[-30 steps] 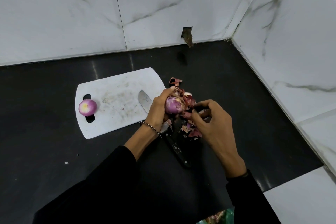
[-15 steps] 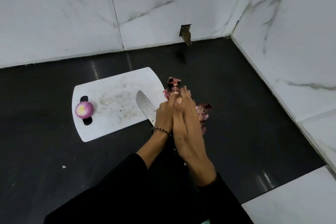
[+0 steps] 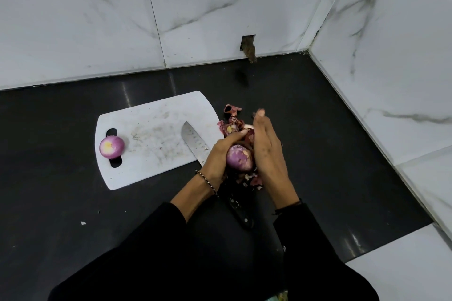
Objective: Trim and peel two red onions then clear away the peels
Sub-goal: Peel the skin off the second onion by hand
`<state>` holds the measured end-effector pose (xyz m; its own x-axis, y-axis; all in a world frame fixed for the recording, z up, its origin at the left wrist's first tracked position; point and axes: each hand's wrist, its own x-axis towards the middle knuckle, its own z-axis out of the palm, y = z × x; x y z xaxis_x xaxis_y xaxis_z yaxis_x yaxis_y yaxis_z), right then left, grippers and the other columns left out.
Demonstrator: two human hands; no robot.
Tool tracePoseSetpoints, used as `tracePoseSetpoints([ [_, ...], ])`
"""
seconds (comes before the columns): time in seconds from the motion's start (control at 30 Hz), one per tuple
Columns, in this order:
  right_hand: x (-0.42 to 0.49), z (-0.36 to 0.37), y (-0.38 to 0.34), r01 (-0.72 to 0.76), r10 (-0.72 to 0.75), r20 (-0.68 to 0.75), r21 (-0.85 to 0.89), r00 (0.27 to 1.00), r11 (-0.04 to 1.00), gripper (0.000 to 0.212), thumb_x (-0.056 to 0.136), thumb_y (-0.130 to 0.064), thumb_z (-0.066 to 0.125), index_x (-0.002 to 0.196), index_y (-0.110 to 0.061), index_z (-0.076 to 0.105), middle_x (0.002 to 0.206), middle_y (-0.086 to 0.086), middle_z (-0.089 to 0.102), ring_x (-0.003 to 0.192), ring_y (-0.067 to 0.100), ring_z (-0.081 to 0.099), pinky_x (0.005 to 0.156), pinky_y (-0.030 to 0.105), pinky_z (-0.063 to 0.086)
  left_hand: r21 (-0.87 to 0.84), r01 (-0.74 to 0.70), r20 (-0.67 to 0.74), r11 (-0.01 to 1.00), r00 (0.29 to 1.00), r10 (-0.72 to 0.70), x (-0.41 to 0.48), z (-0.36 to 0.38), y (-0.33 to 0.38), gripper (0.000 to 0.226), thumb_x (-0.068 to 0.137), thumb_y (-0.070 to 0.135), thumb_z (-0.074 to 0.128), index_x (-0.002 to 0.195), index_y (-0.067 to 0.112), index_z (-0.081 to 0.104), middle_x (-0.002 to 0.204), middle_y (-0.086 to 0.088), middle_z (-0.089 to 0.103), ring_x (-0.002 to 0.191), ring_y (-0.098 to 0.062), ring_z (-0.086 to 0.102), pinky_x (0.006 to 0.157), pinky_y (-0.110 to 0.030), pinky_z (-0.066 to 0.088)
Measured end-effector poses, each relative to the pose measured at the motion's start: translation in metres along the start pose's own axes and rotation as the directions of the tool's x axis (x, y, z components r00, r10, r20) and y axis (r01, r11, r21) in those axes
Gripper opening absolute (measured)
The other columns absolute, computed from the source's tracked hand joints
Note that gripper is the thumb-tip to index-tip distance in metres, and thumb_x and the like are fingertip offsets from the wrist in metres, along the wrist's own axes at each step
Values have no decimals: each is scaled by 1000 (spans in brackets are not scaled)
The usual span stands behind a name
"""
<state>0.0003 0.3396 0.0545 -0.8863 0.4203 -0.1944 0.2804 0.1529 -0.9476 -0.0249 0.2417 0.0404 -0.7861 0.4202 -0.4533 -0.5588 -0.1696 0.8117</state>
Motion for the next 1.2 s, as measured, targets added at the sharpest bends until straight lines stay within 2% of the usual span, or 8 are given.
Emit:
tracePoseSetpoints([
  [0.1,0,-5,12,60,-63,-131,-30,989,998,50,105,-54,34,101,-11,58,93,8,64,78,5,60,69,14,46,-102,62,-15,993,998,-64,3,-2,4,34,92,38,58,80,7,66,61,-8,66,46,-16,62,43,-19,48],
  [0.27,-5,-16,23,170,-205,-187,-190,961,967,8,97,-29,65,101,-22,67,93,-12,69,88,-4,64,75,10,48,-228,37,-54,973,997,-51,8,-6,7,31,94,32,56,82,9,71,66,-9,68,54,-18,65,52,-25,56],
  [0.5,-16,-29,31,321,-372,-57,-395,926,861,26,92,-6,66,112,-22,71,112,-13,66,107,-1,61,92,16,50,-228,106,-105,968,986,-133,11,-2,18,36,100,31,49,107,0,66,69,-9,71,51,-16,67,42,-21,50],
  [0.63,-25,-33,15,363,-372,22,-270,928,892,20,96,-22,67,116,-23,67,109,-14,66,100,2,64,78,15,53,-108,108,-153,988,980,-124,18,-4,20,44,98,35,51,126,3,62,98,-14,71,80,-23,68,69,-35,59],
  [0.73,-29,-34,9,439,-426,109,-238,898,866,35,86,-34,77,117,-21,67,107,-12,63,94,8,64,70,15,51,-90,99,-114,991,988,-109,18,-7,18,46,96,36,52,127,3,62,114,-20,69,95,-28,66,88,-42,55],
  [0.83,-27,-35,10,482,-449,182,-233,875,844,55,71,-41,86,119,-22,67,110,-8,58,91,11,61,66,14,48,-97,120,-24,988,992,-123,16,-10,17,50,94,39,55,125,2,63,109,-16,70,93,-28,67,84,-40,56],
  [1.0,-29,-35,11,549,-509,213,-233,834,802,50,68,-36,90,111,-23,69,109,-7,56,95,9,57,71,10,45,-58,110,110,992,989,-103,14,-13,19,32,84,38,60,96,10,71,92,-9,71,80,-23,69,75,-33,58],
  [1.2,-29,-35,11,542,-485,266,-214,833,813,37,69,-39,86,96,-20,68,105,-7,55,101,7,56,76,12,47,-47,142,165,989,977,-133,17,-13,18,48,73,40,65,109,9,67,98,-13,69,87,-26,68,92,-42,52],
])
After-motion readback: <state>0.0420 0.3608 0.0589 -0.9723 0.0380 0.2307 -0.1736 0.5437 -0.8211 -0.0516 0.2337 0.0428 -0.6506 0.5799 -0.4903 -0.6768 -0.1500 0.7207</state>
